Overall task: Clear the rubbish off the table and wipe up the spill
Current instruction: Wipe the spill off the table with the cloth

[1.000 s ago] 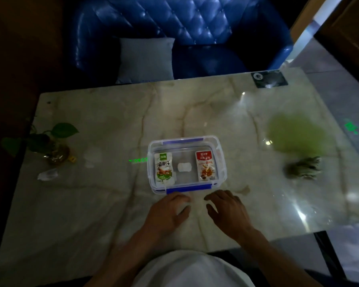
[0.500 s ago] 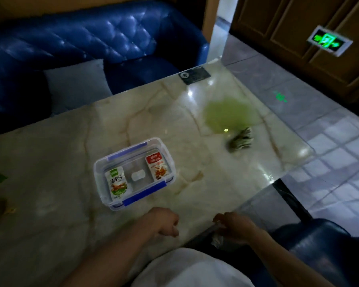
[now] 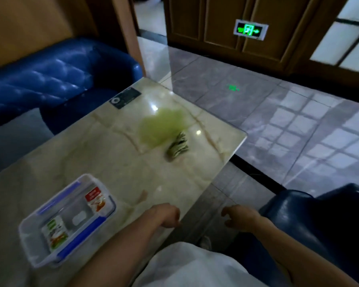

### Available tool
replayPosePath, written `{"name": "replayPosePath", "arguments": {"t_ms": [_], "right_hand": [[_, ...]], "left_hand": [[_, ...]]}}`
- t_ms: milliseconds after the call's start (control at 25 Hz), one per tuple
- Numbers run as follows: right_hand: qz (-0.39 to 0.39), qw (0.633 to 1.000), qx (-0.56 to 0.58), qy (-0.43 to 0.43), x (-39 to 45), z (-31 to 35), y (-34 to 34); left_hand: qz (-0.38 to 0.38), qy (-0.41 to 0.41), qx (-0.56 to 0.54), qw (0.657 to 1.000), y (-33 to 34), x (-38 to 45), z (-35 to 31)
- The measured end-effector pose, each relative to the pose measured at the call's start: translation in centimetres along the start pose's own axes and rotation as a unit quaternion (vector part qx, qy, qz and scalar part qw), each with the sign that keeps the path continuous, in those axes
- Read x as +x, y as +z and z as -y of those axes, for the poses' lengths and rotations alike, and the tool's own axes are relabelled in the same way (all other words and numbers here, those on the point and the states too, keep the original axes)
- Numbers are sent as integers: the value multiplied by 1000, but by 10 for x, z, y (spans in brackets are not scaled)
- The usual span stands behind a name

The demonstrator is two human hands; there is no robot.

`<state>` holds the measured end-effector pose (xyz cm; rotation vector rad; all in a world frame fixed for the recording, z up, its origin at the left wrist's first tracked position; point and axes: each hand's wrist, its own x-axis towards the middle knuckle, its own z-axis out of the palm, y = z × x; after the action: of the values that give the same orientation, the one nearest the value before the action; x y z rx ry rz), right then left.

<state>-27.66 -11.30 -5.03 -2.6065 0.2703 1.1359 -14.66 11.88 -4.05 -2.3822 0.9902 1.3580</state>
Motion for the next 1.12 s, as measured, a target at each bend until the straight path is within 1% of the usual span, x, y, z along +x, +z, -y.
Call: {"name": "replayPosePath", "arguments": {"t_ms": [280, 440, 800, 1000, 1120], "right_hand": [[-24, 996, 68, 61, -22, -84, -1], [-41, 986, 118, 110, -30, -123, -7], [-68, 963, 178, 188, -14, -200, -43], [-85, 954, 198, 210, 17, -243, -82], [-67, 955, 195, 215, 36, -266, -107]], "left_hand": [[-33, 71, 69, 995, -80, 42, -93], [-14, 99, 110, 989, -116, 76, -132], [6, 158, 179, 971, -200, 169, -184], [1, 182, 178, 967, -255, 229, -201], [9, 171, 167, 971, -285, 262, -203]]}}
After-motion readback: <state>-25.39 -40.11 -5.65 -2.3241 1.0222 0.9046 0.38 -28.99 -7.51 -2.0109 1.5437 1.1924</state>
